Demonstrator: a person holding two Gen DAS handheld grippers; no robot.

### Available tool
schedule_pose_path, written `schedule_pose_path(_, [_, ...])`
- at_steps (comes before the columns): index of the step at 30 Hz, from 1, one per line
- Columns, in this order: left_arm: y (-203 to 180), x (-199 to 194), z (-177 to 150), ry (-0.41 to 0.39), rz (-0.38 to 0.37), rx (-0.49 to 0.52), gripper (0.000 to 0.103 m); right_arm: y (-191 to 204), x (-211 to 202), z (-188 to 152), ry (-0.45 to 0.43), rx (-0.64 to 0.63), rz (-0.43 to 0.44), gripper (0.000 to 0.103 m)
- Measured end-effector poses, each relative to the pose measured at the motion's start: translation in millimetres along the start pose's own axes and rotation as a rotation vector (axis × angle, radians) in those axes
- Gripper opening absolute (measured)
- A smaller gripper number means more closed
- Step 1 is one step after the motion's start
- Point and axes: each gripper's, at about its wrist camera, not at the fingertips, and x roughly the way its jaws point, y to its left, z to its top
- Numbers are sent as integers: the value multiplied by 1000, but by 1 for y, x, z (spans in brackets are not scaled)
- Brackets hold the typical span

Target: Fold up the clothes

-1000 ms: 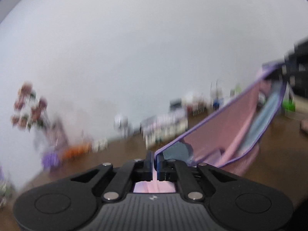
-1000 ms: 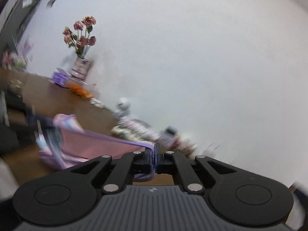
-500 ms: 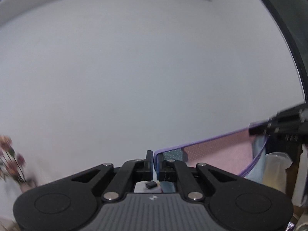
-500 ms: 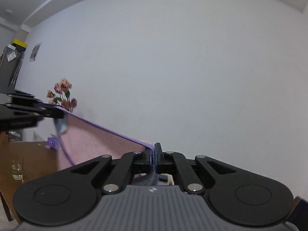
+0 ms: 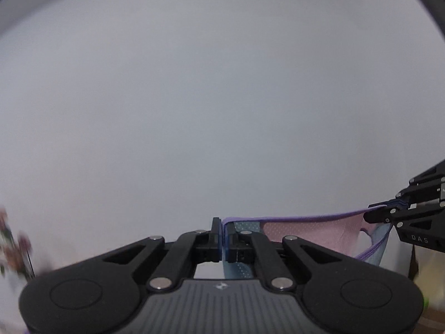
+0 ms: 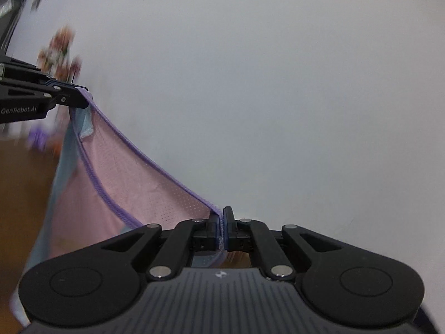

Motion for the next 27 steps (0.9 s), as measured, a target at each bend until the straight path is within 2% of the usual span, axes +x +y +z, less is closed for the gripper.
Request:
schedule_pose_path(2, [4,-22,21,-58,-12,-3,1,-5,-30,21,-80,7,-11,2])
schedule_pose_path(4, [-2,-43,23,-82,-19,26,1,-8,-60,32,-144,10,-15,4])
schedule_pose_path(6, [-12,-62,11,-75,-26,43,1,-2,-81,23,-165,10,-11,4])
schedule_pose_path(8, [-28,-78,-19,-17,-58,46,1,7,-96,0,-141,-6,-6,4])
schedule_pose_path(11, [-64,-102,-97,139,-137,42,2,26,-109,-61,-25,-41,5,4])
schedule_pose_path(12, [-75,-108,-126,207,-174,24,5,33,-108,-89,35,-43,15,4])
schedule_pose_path(13, [-87,-113,-162,300,-227,-18,8,41,-105,-120,102,-45,28,4])
schedule_pose_path(15, [-108,-122,-231,486,-327,-115,26,55,-99,-180,262,-23,80,5])
schedule_pose_path(17, [-112,-132,-287,652,-393,-244,26,74,-95,-236,439,7,162,8])
schedule_pose_path(18, [-100,-136,-303,696,-397,-278,23,83,-92,-263,527,22,204,9])
schedule_pose_path(19, [-89,-141,-313,719,-401,-303,24,90,-98,-282,567,42,239,13])
schedule_pose_path(20, [-78,-142,-312,708,-396,-312,29,91,-105,-285,556,70,260,32])
schedule_pose_path(21, [-63,-139,-305,687,-377,-317,42,90,-109,-282,532,102,273,51])
schedule_pose_path(22, [-49,-131,-297,671,-350,-318,50,88,-113,-279,509,133,286,55])
schedule_pose_path(23, [-37,-117,-288,661,-314,-314,63,88,-111,-275,482,164,305,55])
schedule_pose_path(25, [-19,-87,-273,645,-239,-294,65,90,-98,-264,424,225,353,52])
schedule_pose_path(27, [-11,-40,-275,657,-156,-235,64,112,-76,-262,395,246,374,48])
